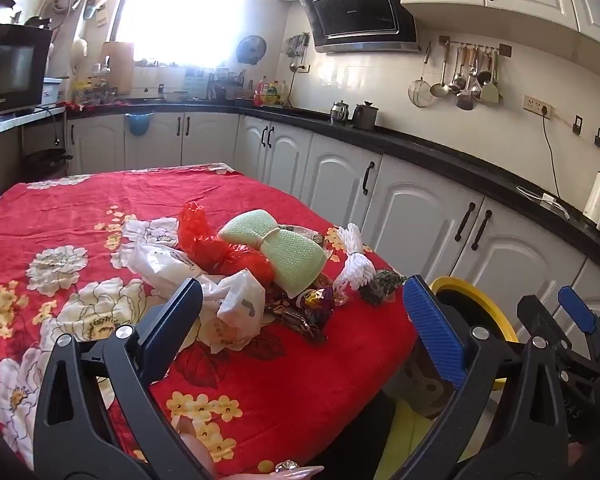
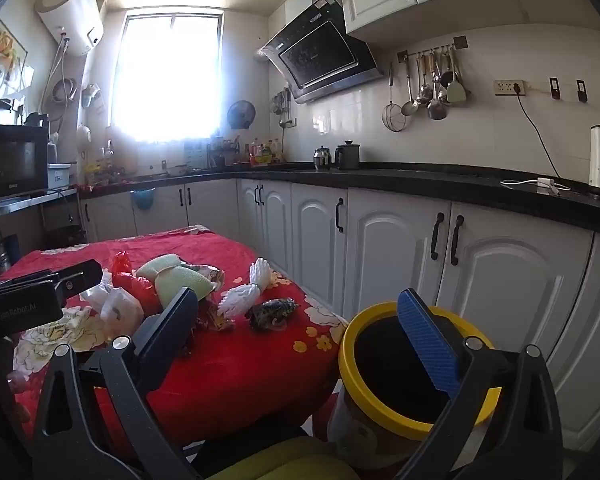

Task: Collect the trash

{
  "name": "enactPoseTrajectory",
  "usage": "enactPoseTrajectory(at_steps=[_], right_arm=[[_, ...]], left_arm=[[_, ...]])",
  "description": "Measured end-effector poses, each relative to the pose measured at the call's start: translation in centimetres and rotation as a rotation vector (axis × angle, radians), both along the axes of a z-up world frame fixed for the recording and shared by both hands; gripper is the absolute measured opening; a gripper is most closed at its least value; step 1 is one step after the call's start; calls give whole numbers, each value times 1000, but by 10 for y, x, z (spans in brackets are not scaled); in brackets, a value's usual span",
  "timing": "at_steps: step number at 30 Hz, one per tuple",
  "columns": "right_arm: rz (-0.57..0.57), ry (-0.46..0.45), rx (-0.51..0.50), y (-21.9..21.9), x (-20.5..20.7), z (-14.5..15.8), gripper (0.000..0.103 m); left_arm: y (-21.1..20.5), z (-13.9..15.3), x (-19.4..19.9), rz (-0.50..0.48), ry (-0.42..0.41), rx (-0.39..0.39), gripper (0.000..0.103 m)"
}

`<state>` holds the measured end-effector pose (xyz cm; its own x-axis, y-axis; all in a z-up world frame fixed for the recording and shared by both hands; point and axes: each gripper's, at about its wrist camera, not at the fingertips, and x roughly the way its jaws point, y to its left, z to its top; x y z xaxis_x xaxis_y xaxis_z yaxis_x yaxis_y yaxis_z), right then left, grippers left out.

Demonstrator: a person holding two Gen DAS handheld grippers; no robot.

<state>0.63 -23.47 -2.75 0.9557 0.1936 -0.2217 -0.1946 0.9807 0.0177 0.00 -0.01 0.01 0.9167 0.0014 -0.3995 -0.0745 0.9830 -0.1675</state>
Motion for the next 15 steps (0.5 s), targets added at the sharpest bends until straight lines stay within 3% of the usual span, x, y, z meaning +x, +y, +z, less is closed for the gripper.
enactPoseTrajectory(at_steps=[15], right_arm=[[-1,5,7,0,2,0,97]], left_arm=[[2,3,2,1,-12,10,92]])
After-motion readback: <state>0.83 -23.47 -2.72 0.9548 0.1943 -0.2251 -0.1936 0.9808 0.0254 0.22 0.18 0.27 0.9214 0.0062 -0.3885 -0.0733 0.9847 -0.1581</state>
